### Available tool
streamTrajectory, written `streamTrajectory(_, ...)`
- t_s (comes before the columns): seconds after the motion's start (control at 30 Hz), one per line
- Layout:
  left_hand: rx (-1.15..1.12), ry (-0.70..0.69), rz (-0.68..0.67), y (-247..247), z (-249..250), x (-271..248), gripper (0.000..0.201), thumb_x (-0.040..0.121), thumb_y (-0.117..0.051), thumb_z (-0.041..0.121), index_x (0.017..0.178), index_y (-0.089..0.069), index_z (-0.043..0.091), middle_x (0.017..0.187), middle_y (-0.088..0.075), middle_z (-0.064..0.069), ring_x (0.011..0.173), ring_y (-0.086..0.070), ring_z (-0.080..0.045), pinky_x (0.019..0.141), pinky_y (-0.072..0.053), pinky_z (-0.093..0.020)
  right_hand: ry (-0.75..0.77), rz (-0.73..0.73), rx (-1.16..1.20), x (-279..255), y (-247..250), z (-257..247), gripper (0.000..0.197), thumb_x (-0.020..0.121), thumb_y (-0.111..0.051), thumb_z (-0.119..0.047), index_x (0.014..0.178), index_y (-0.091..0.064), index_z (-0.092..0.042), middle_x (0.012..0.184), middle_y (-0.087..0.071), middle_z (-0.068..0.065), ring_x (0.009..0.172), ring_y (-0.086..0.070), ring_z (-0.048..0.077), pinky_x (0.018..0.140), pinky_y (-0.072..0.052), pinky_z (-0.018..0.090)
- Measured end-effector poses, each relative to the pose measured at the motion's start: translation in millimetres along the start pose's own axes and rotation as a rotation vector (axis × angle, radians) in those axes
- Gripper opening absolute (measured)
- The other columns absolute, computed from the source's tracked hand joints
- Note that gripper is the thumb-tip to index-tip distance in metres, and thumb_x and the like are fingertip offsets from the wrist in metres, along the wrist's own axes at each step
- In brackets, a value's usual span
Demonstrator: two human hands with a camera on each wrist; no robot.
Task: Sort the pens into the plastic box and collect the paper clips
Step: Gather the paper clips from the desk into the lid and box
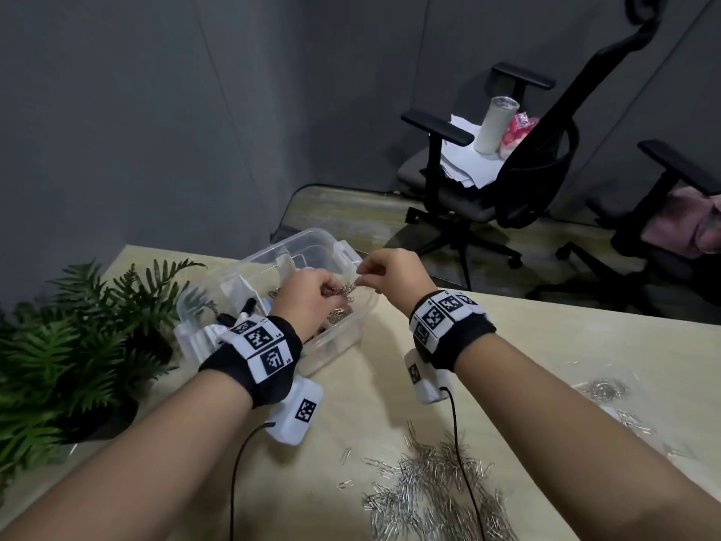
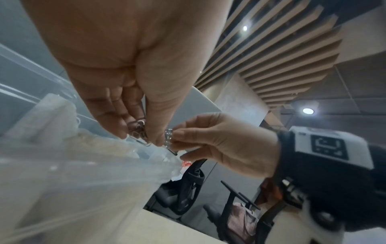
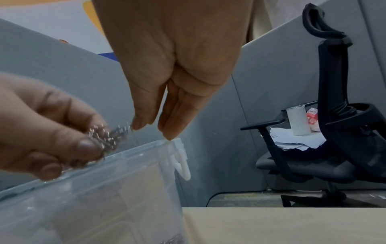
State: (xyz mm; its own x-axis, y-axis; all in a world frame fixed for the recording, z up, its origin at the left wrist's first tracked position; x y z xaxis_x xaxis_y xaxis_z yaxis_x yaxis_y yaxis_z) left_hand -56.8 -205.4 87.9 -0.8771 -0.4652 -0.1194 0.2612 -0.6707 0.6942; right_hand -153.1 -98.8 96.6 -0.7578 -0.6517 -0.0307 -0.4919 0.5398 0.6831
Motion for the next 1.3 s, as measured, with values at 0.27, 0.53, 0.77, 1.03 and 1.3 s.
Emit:
streamTrajectory(0.27, 0.100, 0.000, -0.057, -21.5, -3.5, 3.8, 0.015, 0.084, -0.070, 0.023, 0.094, -0.074, 0.012, 0.097, -0.065, -0.005, 0.095, -0.061, -0.021, 0.090, -0.048, -0.032, -0.014, 0.080, 0.046, -24.9, 23.2, 23.7, 0.008, 0.086, -0.067, -0.018, 0.092, -0.071, -0.013, 0.088, -0.068, -0.003, 0.082, -0.059, 0.010, 0.076, -0.045, 0.021)
streamTrajectory(0.53, 0.125, -0.054, -0.001, -20.0, 20.4, -19.5, 0.022, 0.088, -0.064, 0.031, 0.089, -0.075, 0.012, 0.085, -0.062, 0.001, 0.103, -0.054, -0.018, 0.092, -0.044, -0.030, -0.154, -0.094, -0.102, -100.5, 4.1, 100.2, 0.025, 0.086, -0.067, -0.036, 0.104, -0.065, -0.018, 0.102, -0.062, -0.003, 0.084, -0.060, 0.012, 0.079, -0.049, 0.028)
streamTrajectory(0.77, 0.189, -0.039, -0.003, -39.6, 21.7, -41.5, 0.051, 0.089, -0.061, 0.034, 0.128, -0.055, 0.001, 0.138, -0.035, -0.012, 0.122, -0.045, -0.027, 0.111, -0.032, -0.036, -0.345, -0.233, -0.233, -193.7, -10.0, 179.1, 0.029, 0.086, -0.064, -0.042, 0.108, -0.064, -0.022, 0.109, -0.059, -0.001, 0.088, -0.059, 0.013, 0.082, -0.049, 0.028)
streamTrajectory(1.03, 0.069, -0.067, -0.161, -100.6, 30.1, -95.1, 0.035, 0.085, -0.068, 0.029, 0.116, -0.061, 0.017, 0.123, -0.052, -0.007, 0.092, -0.057, -0.016, 0.085, -0.048, -0.030, -0.492, -0.343, -0.244, -266.0, -18.8, 220.9, 0.059, 0.072, -0.078, -0.041, 0.123, -0.054, -0.023, 0.122, -0.047, 0.001, 0.103, -0.057, 0.020, 0.093, -0.047, 0.033)
streamTrajectory(1.3, 0.372, 0.168, -0.428, -186.5, -45.8, -143.8, 0.099, 0.062, -0.083, 0.046, 0.143, -0.033, 0.018, 0.146, -0.030, -0.006, 0.131, -0.037, -0.025, 0.110, -0.032, -0.035, -0.454, -0.407, -0.223, -271.2, -42.5, 226.3, 0.104, 0.056, -0.089, -0.040, 0.142, -0.031, -0.025, 0.130, -0.033, 0.004, 0.111, -0.053, 0.024, 0.101, -0.045, 0.035)
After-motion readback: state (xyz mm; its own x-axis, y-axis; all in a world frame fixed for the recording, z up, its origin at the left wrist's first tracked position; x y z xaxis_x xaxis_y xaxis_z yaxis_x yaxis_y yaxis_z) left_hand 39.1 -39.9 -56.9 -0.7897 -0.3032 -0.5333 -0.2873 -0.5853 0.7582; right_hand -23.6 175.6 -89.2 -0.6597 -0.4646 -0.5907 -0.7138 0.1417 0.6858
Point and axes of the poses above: each hand's wrist, its own x-axis towards the middle knuckle, its own y-axis out of the back of the hand, z = x × y, the point moved 10 cm from there along x, towards the middle knuckle
